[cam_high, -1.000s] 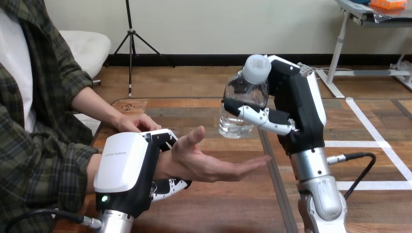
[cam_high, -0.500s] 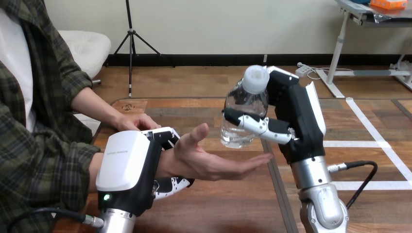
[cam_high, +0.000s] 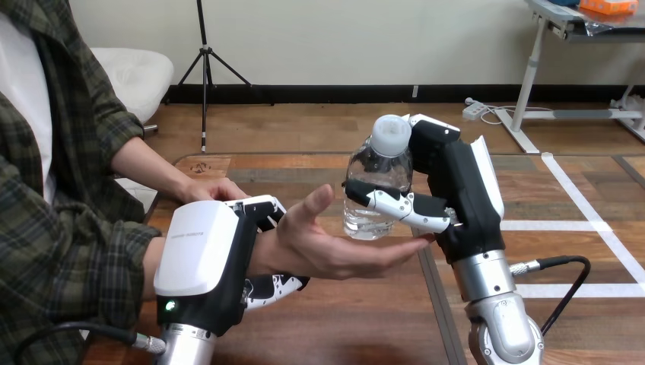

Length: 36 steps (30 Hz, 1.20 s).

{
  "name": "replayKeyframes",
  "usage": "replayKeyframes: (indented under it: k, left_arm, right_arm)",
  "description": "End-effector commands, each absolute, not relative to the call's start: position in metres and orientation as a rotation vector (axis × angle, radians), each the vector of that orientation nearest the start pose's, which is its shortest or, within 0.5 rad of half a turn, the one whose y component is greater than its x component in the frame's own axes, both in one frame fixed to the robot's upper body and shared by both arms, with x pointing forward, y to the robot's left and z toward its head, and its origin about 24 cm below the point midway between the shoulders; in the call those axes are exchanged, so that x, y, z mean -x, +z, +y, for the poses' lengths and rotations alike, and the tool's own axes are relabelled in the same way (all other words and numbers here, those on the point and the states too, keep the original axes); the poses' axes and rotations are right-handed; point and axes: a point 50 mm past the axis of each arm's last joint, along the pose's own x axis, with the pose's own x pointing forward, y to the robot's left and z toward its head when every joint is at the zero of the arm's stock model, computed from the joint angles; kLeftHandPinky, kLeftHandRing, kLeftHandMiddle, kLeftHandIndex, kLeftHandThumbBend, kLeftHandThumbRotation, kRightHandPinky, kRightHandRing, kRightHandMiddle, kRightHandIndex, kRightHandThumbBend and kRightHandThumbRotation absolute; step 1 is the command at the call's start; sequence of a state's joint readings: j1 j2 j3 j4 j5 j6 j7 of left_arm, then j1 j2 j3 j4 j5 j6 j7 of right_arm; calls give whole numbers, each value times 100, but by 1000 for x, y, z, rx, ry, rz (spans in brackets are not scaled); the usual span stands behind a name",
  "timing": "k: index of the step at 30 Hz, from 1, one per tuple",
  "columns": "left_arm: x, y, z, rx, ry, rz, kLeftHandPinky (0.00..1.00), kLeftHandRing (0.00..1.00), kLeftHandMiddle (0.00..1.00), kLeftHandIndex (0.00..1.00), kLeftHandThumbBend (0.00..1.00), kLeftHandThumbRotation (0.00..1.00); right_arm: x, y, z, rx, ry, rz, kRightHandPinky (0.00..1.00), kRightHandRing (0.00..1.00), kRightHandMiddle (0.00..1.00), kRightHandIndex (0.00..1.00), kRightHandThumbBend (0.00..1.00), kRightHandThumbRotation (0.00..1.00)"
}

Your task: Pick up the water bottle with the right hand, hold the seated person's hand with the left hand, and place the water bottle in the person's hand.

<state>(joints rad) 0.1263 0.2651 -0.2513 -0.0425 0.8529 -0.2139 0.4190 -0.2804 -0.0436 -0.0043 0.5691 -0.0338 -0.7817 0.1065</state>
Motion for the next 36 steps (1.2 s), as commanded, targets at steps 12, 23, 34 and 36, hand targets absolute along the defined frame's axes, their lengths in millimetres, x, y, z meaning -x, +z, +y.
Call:
replayKeyframes:
  k: [12,23,34,36]
  left_arm:
    - [-225,79,120,-907,16,-581,29,35,39,40,69,0]
    - [-225,81,119,-900,15,-584,29,36,40,40,69,0]
    - [-226,81,118,-894,11,-590,29,36,40,40,68,0]
    - [-226,81,118,-894,11,-589,29,35,39,40,68,0]
  right_arm:
    - [-295,68,-128,99,188,-530,40,43,44,45,66,0]
    - [-294,64,-125,104,209,-514,40,43,44,44,67,0]
    - [-292,61,-120,99,238,-508,37,41,43,44,68,0]
    - [-291,61,-119,97,245,-508,37,41,43,44,68,0]
